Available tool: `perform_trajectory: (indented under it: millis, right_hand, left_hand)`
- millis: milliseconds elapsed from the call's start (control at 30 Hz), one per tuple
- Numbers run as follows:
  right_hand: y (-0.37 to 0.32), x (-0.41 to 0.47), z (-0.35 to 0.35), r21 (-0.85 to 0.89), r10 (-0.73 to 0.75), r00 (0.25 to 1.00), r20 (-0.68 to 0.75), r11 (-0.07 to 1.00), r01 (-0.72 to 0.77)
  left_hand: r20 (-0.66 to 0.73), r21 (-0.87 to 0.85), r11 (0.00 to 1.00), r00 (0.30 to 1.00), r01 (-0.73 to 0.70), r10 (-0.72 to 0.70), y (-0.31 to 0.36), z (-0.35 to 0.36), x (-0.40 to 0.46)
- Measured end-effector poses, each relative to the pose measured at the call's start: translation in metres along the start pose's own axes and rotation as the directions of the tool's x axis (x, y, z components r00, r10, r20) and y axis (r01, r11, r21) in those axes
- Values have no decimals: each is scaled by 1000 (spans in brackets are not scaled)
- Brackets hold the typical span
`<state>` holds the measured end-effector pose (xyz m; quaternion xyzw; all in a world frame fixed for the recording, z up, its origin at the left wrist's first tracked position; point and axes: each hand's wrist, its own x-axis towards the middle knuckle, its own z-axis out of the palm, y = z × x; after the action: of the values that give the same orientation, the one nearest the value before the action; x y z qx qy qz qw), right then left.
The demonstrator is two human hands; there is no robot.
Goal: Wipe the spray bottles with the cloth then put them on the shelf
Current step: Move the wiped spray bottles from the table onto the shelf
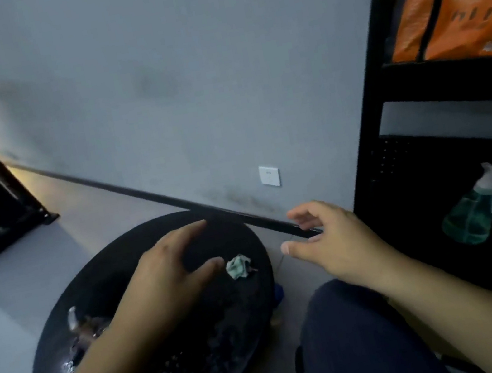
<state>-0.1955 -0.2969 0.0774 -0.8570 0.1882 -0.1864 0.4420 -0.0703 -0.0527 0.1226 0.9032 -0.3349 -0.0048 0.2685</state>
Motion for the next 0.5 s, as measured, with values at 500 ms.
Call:
perform_trajectory:
  millis: [500]
  right_hand:
    - [-71,39,184,1,-135,923,361,990,144]
  left_hand:
    - [-191,-53,914,895,401,-404,-156,-46,-66]
